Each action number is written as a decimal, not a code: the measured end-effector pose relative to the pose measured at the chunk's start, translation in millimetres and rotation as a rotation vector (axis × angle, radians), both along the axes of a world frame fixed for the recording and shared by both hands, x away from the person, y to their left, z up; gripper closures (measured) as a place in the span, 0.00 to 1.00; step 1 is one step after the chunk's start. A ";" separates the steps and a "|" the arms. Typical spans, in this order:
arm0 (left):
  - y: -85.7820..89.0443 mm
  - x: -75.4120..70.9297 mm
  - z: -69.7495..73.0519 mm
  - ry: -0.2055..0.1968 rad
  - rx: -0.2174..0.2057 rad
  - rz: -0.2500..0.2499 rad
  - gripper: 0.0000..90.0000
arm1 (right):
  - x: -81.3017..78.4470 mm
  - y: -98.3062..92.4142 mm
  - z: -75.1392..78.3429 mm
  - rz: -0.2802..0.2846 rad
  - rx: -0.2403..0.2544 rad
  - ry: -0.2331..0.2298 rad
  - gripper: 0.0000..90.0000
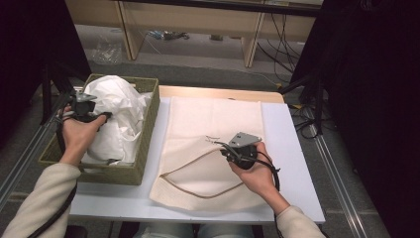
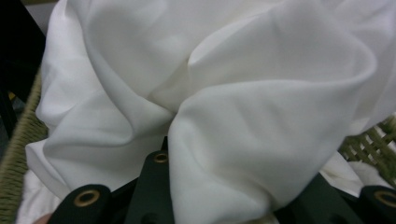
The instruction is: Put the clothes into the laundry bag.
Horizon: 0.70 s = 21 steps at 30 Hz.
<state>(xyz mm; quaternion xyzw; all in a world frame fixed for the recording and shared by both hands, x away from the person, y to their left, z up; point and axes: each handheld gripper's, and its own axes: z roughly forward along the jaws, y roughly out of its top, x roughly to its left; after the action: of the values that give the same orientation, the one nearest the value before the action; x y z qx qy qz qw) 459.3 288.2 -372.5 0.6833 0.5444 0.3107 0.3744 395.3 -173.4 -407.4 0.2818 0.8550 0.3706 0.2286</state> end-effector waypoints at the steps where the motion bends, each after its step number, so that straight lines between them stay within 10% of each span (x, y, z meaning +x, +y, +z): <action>1: 1.6 -2.5 4.6 -0.015 -0.014 0.003 0.79 | 0.1 -0.4 0.2 0.002 -0.010 -0.014 0.96; 21: -0.4 -57.3 85.3 -0.301 -0.104 -0.054 0.79 | 1.0 -0.1 1.1 0.001 0.001 -0.015 0.96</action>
<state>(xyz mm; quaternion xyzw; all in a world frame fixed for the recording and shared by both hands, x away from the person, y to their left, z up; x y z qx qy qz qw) 402.0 287.8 -287.2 0.6232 0.4789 0.3706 0.4950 396.3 -173.5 -406.3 0.2789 0.8533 0.3730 0.2346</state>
